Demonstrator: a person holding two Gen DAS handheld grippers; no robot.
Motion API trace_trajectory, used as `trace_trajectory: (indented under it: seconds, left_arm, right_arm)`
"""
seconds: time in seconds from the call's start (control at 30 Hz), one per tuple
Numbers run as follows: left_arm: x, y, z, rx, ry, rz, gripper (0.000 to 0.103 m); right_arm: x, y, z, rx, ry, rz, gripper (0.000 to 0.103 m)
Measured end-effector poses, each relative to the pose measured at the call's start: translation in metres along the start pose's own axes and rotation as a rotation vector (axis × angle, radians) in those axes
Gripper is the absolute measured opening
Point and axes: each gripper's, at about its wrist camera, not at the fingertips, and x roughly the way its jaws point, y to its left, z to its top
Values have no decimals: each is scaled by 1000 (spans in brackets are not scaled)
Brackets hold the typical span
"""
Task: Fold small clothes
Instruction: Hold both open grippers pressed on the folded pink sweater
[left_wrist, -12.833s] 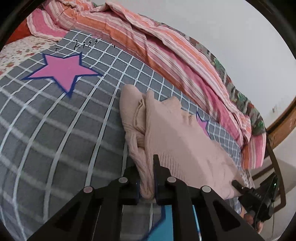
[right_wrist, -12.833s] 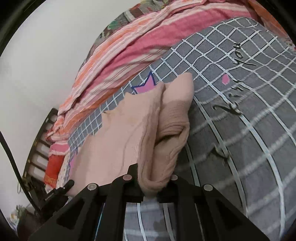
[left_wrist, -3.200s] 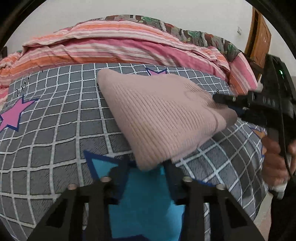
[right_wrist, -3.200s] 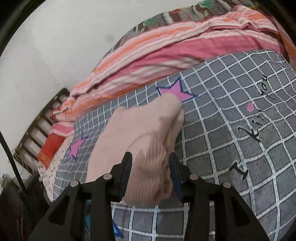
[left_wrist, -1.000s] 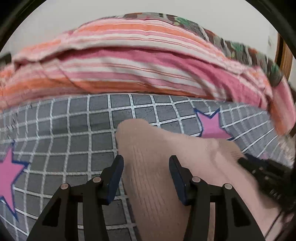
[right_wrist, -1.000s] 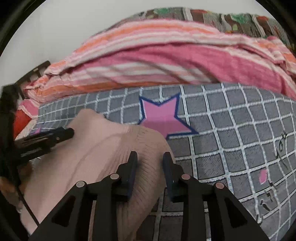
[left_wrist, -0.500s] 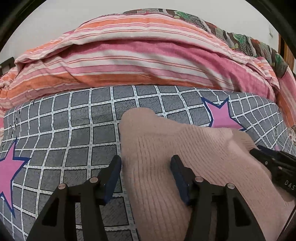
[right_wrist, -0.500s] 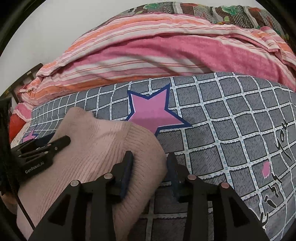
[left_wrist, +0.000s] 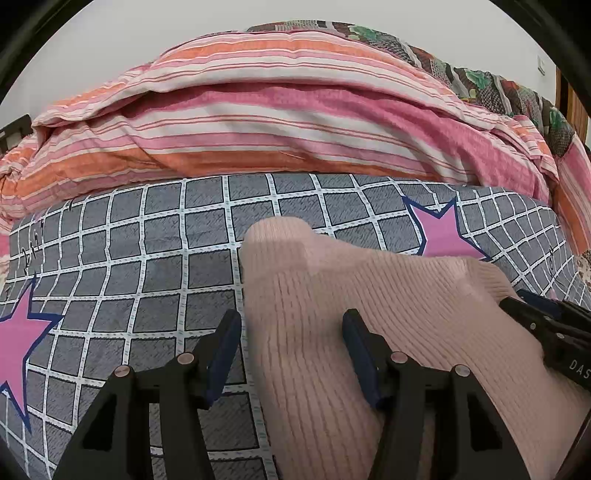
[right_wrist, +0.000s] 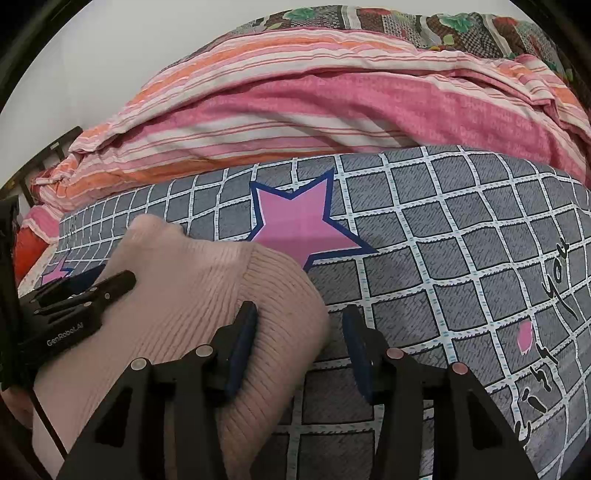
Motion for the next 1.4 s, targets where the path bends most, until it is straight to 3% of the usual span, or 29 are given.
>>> trace_trajectory:
  seconds: [1.4]
  left_arm:
    - [-3,-1,0,-16,-13,-6,55]
  right_arm:
    - [-1,2,0,-20,-9,-15,49]
